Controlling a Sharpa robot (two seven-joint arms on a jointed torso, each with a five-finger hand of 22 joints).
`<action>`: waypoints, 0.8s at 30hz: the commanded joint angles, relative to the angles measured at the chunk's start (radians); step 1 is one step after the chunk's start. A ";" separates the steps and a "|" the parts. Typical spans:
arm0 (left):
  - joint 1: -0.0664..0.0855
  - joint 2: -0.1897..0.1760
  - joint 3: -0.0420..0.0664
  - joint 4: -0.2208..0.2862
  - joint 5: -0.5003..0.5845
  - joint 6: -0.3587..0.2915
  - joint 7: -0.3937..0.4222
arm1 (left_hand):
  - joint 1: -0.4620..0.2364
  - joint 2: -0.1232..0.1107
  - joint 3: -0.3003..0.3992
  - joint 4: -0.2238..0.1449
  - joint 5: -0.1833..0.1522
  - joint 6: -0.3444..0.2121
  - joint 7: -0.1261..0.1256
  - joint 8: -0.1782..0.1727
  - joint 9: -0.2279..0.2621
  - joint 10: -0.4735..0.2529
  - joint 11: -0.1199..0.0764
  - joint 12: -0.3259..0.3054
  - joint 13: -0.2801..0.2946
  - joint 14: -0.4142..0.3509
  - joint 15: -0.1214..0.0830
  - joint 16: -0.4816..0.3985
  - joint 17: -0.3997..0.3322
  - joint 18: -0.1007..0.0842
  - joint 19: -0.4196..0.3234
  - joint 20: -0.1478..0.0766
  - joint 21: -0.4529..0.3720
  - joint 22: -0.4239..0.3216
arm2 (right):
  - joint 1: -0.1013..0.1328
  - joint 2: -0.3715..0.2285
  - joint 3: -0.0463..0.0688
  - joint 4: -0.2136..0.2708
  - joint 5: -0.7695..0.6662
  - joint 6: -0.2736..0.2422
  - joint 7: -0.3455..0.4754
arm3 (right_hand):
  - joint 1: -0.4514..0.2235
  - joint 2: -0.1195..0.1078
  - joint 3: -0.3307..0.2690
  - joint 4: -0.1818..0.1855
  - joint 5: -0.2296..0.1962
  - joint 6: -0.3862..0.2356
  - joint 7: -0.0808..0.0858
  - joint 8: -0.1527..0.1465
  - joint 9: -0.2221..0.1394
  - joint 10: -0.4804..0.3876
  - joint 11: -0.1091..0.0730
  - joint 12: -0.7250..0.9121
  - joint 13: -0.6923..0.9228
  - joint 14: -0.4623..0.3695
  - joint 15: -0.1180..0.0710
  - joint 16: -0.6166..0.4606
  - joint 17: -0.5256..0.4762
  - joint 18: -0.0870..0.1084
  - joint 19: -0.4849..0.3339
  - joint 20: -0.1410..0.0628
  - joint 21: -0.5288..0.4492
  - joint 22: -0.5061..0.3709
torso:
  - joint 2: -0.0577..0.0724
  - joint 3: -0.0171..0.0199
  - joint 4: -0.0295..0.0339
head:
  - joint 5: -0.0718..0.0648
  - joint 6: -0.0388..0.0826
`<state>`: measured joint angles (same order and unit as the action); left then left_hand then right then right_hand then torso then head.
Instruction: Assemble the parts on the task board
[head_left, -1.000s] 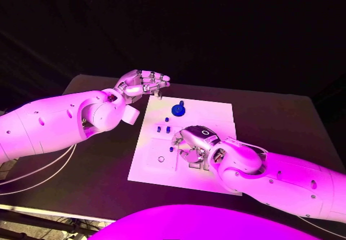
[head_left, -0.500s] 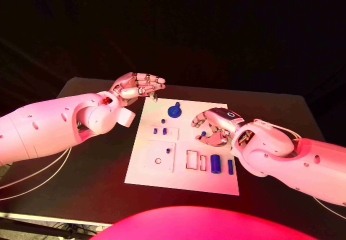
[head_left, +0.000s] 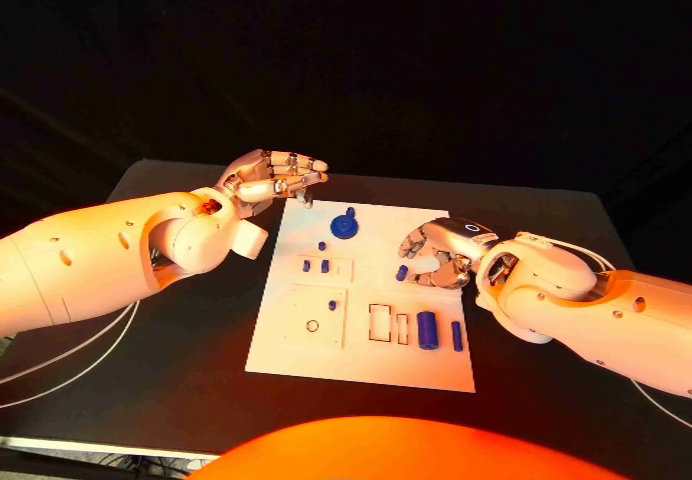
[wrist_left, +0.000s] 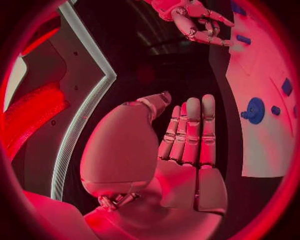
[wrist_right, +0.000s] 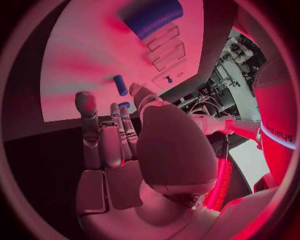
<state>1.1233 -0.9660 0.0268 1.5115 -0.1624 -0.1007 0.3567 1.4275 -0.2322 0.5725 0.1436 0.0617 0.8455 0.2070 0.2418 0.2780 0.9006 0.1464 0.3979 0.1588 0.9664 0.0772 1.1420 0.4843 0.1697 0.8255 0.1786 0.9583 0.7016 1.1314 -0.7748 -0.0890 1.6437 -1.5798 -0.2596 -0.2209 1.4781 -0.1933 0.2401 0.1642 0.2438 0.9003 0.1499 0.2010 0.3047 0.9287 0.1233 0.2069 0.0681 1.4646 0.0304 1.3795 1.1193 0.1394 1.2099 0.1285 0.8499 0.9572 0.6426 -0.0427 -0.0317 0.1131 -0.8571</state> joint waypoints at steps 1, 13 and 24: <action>0.000 0.001 0.001 0.004 0.005 0.017 0.007 | 0.001 0.007 -0.005 -0.002 0.002 -0.008 0.000 -0.005 -0.001 -0.006 0.002 0.005 -0.001 -0.006 0.001 -0.005 -0.002 0.015 0.007 -0.002 -0.004 -0.001 | -0.001 0.013 -0.001 -0.009 -0.027 0.050 -0.007 | 0.010 0.001 0.003 0.009 0.002 0.008 -0.005 -0.005 -0.001 -0.001 -0.002 0.010 0.002 0.008 0.007 0.008 0.005 0.010 0.011 0.001 0.004 0.006 | 0.001 0.0018 0.0016 | 0.000 -0.002; 0.000 0.002 0.001 0.004 0.005 0.021 0.006 | 0.001 0.007 -0.005 -0.002 0.002 -0.008 0.000 -0.005 -0.001 -0.006 0.002 0.005 -0.001 -0.006 0.001 -0.005 -0.002 0.015 0.007 -0.002 -0.004 -0.001 | -0.016 0.054 -0.005 -0.040 -0.034 0.054 -0.012 | 0.034 0.011 0.095 0.043 -0.038 0.045 0.009 -0.008 0.000 0.034 -0.014 0.050 -0.001 0.017 -0.005 0.016 0.012 0.005 0.034 -0.007 0.025 0.034 | 0.001 0.0029 0.0011 | 0.001 -0.006; 0.000 0.002 0.001 0.003 0.005 0.022 0.004 | 0.002 0.009 -0.007 -0.001 0.003 -0.008 -0.001 -0.005 -0.002 -0.007 0.002 0.006 -0.002 -0.006 0.001 -0.006 -0.002 0.015 0.008 -0.002 -0.006 -0.003 | -0.024 0.066 -0.008 -0.060 -0.047 0.042 -0.019 | 0.039 -0.003 0.209 0.046 -0.051 0.083 0.005 0.002 0.011 0.083 -0.022 0.058 -0.003 0.021 -0.013 0.022 0.018 0.001 0.047 -0.014 0.047 0.064 | 0.000 0.0014 -0.0003 | 0.001 -0.010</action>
<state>1.1233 -0.9652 0.0268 1.5121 -0.1623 -0.0965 0.3561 1.4275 -0.2322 0.5725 0.1435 0.0617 0.8455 0.2071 0.2418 0.2775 0.9007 0.1465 0.3979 0.1588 0.9664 0.0772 1.1420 0.4833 0.1697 0.8254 0.1786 0.9584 0.7003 1.1112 -0.7092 -0.0940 1.5859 -1.6069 -0.2288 -0.2338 1.5140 -0.1873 0.4452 0.2108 0.1971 0.9773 0.1558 0.1970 0.3148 1.0074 0.1013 0.2690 0.0644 1.4653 0.0223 1.3969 1.1362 0.1395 1.2505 0.1163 0.8918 1.0208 0.6432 -0.0408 -0.0317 0.1145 -0.8659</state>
